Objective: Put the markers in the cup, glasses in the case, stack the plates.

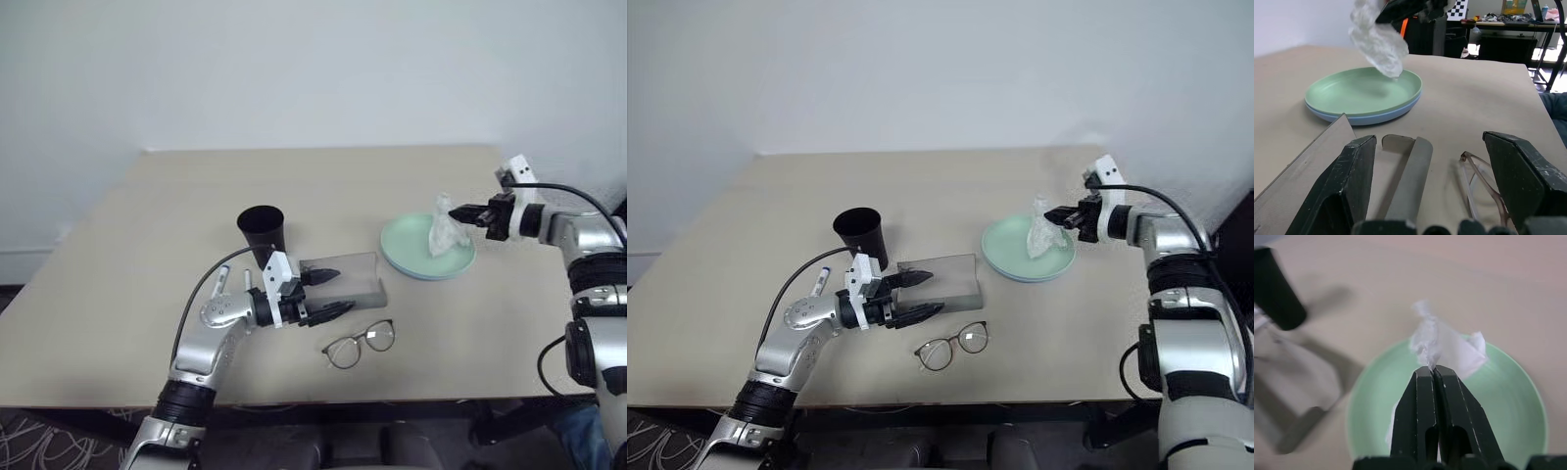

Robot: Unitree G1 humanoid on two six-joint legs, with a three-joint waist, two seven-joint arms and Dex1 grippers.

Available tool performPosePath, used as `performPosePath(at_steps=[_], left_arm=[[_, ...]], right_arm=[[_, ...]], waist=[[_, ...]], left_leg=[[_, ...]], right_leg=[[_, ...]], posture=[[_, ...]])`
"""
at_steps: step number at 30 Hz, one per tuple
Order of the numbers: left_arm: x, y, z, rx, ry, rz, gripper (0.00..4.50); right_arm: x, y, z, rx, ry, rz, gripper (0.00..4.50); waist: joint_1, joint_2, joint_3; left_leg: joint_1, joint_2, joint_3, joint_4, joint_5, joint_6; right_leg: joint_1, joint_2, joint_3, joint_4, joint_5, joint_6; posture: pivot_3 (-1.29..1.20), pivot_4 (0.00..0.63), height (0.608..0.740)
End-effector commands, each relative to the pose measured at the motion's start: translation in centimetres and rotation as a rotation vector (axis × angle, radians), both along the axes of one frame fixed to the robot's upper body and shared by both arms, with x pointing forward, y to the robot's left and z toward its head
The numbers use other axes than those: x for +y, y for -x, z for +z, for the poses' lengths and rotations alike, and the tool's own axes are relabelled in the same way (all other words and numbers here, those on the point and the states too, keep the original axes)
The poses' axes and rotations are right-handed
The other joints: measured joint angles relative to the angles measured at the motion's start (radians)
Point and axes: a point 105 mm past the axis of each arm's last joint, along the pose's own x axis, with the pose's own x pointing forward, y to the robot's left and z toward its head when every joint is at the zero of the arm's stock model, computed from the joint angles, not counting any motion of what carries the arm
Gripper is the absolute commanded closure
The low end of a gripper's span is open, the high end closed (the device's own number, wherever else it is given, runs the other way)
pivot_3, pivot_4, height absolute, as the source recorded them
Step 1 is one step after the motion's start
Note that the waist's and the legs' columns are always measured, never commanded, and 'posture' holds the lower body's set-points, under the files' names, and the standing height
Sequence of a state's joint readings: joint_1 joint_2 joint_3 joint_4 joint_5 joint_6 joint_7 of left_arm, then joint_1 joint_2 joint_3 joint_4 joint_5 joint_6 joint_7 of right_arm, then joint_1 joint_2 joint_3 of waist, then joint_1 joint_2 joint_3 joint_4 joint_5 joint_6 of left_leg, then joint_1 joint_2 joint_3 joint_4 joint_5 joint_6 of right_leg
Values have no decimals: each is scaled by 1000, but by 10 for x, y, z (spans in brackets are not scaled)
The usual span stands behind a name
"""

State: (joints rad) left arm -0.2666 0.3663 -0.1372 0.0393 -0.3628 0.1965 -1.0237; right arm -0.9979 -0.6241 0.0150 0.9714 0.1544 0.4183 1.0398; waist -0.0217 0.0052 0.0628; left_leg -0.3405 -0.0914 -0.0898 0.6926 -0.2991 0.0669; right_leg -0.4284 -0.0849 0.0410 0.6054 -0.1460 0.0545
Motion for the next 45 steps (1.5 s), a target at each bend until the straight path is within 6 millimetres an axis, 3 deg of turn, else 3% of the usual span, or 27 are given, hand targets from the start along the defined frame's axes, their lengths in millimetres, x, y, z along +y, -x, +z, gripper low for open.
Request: performPosePath(at_steps=[1, 2, 5, 13, 16, 20, 26, 29, 32, 40, 45], left_arm=[[-1, -4, 14, -68, 4, -1, 815], [0, -5, 14, -69, 3, 3, 815], [1, -4, 14, -71, 1, 12, 815], [3, -3, 13, -66, -8, 17, 815], [4, -4, 13, -64, -12, 16, 815], [3, -4, 15, -63, -20, -1, 815], [2, -7, 16, -55, -32, -17, 815], [2, -8, 15, -48, -47, -36, 815], [0, -10, 15, -41, -57, -52, 815], [-8, -7, 13, 11, -95, -138, 815], [-14, -7, 15, 35, -131, -190, 815]], right_arm=[[-1, -11, 10, -57, 30, -41, 4446], [-1, -12, 8, -53, 36, -45, 4446], [-1, -14, 5, -48, 38, -56, 3847], [0, -13, 12, -104, 47, -9, 1227], [-2, -16, 24, -168, 30, -16, 1227], [13, -1, 34, -327, 56, 169, 1227], [27, 33, 17, -368, 64, 364, 1227], [33, 63, 2, -331, 5, 475, 1227], [34, 80, -10, -287, -17, 518, 1227], [40, 106, -39, -232, 31, 577, 1227], [44, 110, -43, -249, 40, 575, 1227]], waist=[[0, 0, 0], [0, 0, 0], [-1, 1, 0], [-3, 1, 0], [-2, 1, 0], [-2, 1, 0], [0, 1, 0], [0, 1, 0], [0, 1, 0], [1, 0, 0], [0, 0, 0]], left_leg=[[0, 0, 0, -1, 0, 0], [0, 0, 0, -1, 0, 0], [0, 0, 0, -2, 0, 0], [1, 0, 0, -2, 0, 0], [1, 0, 0, -2, 0, 0], [1, 0, 0, -2, 0, 0], [1, 0, -1, -2, 0, 0], [1, 0, -1, -2, 0, 0], [1, 0, -1, -1, 0, 0], [2, 1, 0, 0, 1, -1], [2, 1, 1, 0, 0, 0]], right_leg=[[0, 0, 0, 0, 0, 0], [-1, 0, 0, 0, 0, 0], [-1, 0, 0, 0, 0, -1], [-1, 1, 0, 0, 0, 0], [-1, 1, 0, 0, 0, -1], [-1, 1, 0, 0, 0, 0], [0, 0, 0, 0, -2, 3], [0, 1, 0, 0, -2, 3], [1, 1, 0, 0, -3, 4], [2, 1, 0, 1, -3, 5], [2, 1, 1, 0, -3, 5]], posture=[[0, 0, 740], [0, 0, 740], [0, 0, 740], [0, 0, 740], [0, 0, 740], [0, 0, 740], [0, 0, 740], [0, 0, 740], [0, 0, 740], [0, 0, 740], [0, 0, 740]])
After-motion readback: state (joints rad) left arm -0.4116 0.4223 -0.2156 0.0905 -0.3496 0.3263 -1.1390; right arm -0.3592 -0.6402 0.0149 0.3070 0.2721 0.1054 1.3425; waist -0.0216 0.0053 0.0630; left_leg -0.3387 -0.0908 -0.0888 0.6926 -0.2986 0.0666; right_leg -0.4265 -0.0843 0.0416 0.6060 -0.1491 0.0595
